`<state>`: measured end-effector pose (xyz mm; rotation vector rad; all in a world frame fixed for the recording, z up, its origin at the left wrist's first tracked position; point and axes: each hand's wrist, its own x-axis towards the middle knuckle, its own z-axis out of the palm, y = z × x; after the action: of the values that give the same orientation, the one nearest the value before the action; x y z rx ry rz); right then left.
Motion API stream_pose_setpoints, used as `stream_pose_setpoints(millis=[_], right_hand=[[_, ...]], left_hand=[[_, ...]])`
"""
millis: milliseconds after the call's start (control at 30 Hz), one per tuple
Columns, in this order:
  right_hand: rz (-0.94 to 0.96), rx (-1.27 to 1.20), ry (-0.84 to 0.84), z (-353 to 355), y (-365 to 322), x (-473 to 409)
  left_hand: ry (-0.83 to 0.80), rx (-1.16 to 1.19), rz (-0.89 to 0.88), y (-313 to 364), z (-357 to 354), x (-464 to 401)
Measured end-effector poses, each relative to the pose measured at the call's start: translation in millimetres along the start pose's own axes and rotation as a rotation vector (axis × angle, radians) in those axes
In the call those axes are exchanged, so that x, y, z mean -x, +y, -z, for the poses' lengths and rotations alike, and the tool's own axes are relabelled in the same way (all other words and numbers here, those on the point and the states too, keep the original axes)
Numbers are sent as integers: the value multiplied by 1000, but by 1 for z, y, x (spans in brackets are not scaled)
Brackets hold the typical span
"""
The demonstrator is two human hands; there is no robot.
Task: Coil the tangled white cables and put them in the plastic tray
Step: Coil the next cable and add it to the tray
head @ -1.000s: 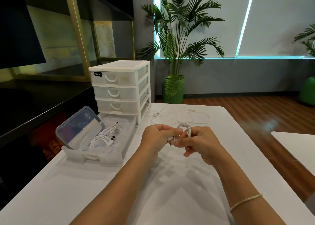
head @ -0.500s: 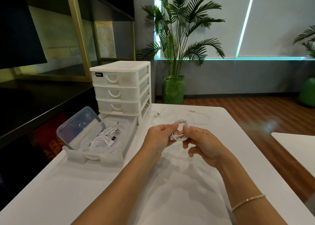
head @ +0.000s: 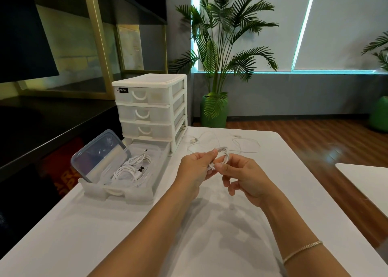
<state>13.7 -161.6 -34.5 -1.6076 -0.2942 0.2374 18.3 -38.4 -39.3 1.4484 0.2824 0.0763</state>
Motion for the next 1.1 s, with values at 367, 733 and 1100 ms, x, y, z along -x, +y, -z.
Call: stream_pose_setpoints(millis=[367, 733, 1100], right_hand=[[30, 190, -56, 1, 2, 0], [-19, -306, 2, -1, -1, -1], [-25, -300, 157, 2, -2, -3]], left_hand=[[20, -110, 7, -1, 6, -4], [-189, 304, 3, -1, 5, -1], [-271, 320, -34, -3, 8, -2]])
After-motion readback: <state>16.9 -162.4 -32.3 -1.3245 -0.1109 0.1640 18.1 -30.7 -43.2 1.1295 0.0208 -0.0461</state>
